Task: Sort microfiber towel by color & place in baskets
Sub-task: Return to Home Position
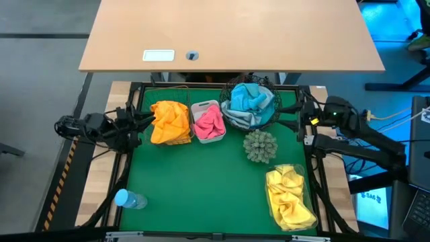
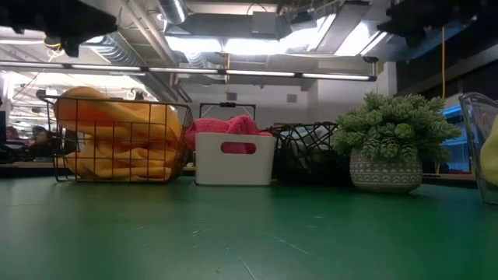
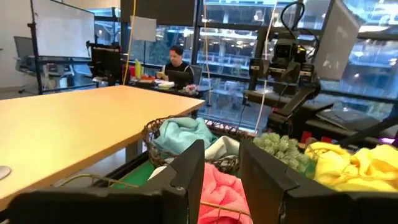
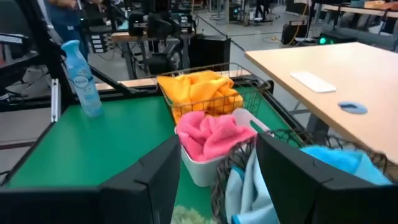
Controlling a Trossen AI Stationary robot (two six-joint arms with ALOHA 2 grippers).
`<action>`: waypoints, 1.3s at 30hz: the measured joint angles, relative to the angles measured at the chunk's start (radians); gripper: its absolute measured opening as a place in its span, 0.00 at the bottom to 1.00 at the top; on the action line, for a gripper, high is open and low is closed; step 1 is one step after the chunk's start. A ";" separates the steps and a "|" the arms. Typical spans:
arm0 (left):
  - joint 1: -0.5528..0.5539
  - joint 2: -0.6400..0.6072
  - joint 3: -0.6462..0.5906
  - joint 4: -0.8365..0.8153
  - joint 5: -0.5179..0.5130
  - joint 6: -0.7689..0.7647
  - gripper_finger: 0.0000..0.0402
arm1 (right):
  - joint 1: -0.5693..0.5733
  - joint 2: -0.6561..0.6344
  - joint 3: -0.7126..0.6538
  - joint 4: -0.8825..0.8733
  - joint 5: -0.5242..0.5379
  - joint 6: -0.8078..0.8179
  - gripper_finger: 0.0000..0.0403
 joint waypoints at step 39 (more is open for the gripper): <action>0.000 0.006 -0.018 -0.031 0.207 0.042 0.24 | -0.081 -0.228 -0.593 0.408 -0.121 0.142 0.52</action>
